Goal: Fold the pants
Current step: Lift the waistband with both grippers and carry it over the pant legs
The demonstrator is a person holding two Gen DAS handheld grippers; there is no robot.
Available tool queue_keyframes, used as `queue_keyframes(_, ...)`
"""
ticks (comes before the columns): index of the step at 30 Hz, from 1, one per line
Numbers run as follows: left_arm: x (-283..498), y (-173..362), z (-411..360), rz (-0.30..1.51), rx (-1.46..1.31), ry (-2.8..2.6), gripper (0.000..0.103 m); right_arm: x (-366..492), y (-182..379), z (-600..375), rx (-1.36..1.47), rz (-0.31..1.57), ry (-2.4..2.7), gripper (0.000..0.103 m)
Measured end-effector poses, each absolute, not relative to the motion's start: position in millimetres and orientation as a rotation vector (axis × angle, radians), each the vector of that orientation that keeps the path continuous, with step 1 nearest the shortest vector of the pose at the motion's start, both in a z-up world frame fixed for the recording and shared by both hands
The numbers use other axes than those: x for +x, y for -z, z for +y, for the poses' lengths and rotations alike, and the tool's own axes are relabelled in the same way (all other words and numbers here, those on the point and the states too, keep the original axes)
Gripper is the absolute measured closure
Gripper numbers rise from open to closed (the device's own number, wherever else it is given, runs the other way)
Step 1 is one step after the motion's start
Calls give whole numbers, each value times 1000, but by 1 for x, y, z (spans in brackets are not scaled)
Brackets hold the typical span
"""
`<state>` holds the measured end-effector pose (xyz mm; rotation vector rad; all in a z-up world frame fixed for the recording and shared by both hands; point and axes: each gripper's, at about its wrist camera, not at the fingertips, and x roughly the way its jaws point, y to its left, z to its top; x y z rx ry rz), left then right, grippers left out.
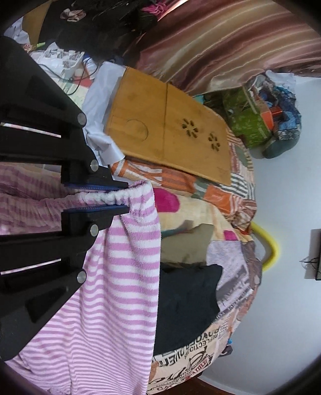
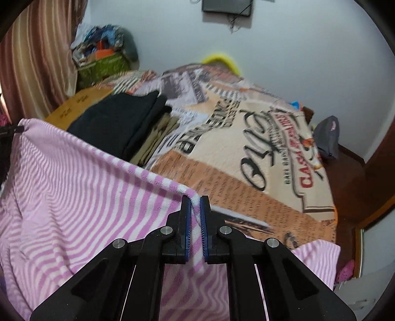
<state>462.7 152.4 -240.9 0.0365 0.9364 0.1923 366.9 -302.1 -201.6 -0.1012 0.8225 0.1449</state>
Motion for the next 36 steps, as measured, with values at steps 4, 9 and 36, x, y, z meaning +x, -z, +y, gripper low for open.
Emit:
queue_keyframes(4,447,215,149,896,43,-193,92,351,180,-299,-102,777,-123,97)
queue_keyframes(9,437,186,153,855,37,-206,92,344,152,-297,-96,708,-97,97)
queue_keyframes(36,308,196,163,818,21,-133,93,216,130,-276,-54,629,-131,97)
